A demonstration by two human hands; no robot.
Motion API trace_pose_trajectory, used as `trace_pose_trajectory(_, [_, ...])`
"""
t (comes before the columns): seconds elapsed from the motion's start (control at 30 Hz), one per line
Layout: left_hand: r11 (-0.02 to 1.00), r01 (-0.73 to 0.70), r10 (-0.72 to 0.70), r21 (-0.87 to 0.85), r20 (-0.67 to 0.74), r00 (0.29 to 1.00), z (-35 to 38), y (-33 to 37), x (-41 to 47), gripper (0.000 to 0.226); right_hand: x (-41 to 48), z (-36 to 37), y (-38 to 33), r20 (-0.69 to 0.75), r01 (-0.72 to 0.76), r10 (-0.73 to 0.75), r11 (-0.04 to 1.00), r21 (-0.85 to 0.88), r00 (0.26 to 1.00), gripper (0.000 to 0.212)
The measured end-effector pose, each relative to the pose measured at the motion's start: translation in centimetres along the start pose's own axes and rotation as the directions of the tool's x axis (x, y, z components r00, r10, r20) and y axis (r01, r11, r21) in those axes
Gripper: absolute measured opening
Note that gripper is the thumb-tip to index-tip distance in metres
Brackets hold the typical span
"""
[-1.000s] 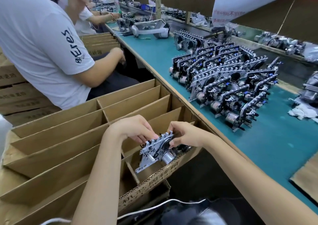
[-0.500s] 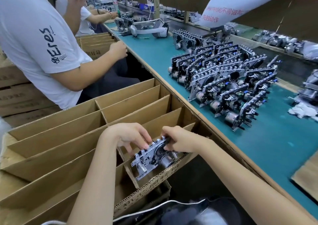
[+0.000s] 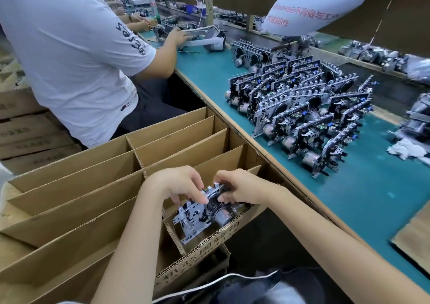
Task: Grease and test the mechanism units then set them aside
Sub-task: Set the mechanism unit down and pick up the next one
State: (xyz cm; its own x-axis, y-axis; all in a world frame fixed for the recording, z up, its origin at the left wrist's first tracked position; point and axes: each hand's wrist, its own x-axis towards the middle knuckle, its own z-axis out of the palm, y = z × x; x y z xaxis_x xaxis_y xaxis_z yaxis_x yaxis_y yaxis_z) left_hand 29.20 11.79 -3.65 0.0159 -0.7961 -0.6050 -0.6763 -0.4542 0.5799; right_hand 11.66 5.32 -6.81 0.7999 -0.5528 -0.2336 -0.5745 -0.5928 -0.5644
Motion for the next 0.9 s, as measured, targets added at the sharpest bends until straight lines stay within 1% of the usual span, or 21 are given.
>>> trace_pose_trajectory(0.1, [1.0, -0.023, 0.024, 0.019, -0.065, 0.998, 0.6, 0.3, 0.2, 0.018, -0.2, -0.8, 1.2, 0.009, -0.051, 0.054, 0.969, -0.242, 0.998, 0.042])
trace_pose_trajectory(0.2, [0.998, -0.01, 0.015, 0.068, -0.071, 0.997, 0.7, 0.8, 0.1, 0.016, -0.3, -0.6, 2.4, 0.008, -0.107, 0.125, 0.881, -0.46, 0.992, 0.042])
trace_pose_trajectory(0.27, [0.993, 0.001, 0.008, 0.118, -0.068, 0.998, 0.8, 1.4, 0.1, 0.017, -0.2, -0.2, 2.6, 0.015, -0.129, 0.162, 0.834, -0.537, 0.987, 0.039])
trace_pose_trajectory(0.37, [0.984, 0.027, -0.017, 0.178, -0.061, 0.998, 0.9, 1.9, 0.0, 0.022, 0.1, -0.2, 2.3, 0.042, -0.132, 0.188, 0.815, -0.564, 0.981, 0.036])
trace_pose_trajectory(0.5, [0.978, 0.054, -0.049, 0.199, -0.029, 0.998, 0.9, 1.2, -0.1, 0.034, 0.2, -0.4, 2.4, 0.072, -0.123, 0.192, 0.833, -0.539, 0.979, 0.041])
trace_pose_trajectory(0.63, [0.969, 0.075, -0.066, 0.234, -0.046, 0.997, 1.2, 1.5, 0.2, 0.037, 0.0, -0.2, 2.8, 0.043, -0.126, 0.179, 0.824, -0.552, 0.983, 0.043])
trace_pose_trajectory(0.77, [0.924, 0.091, -0.053, 0.372, -0.11, 0.992, 2.4, 2.3, 0.9, 0.037, 0.1, -0.1, 2.7, -0.011, -0.152, 0.179, 0.8, -0.58, 0.984, 0.039])
trace_pose_trajectory(0.9, [0.854, 0.095, -0.026, 0.512, -0.14, 0.99, 4.5, 2.6, 1.7, 0.043, 0.2, -0.2, 2.5, -0.017, -0.149, 0.174, 0.786, -0.6, 0.985, 0.038])
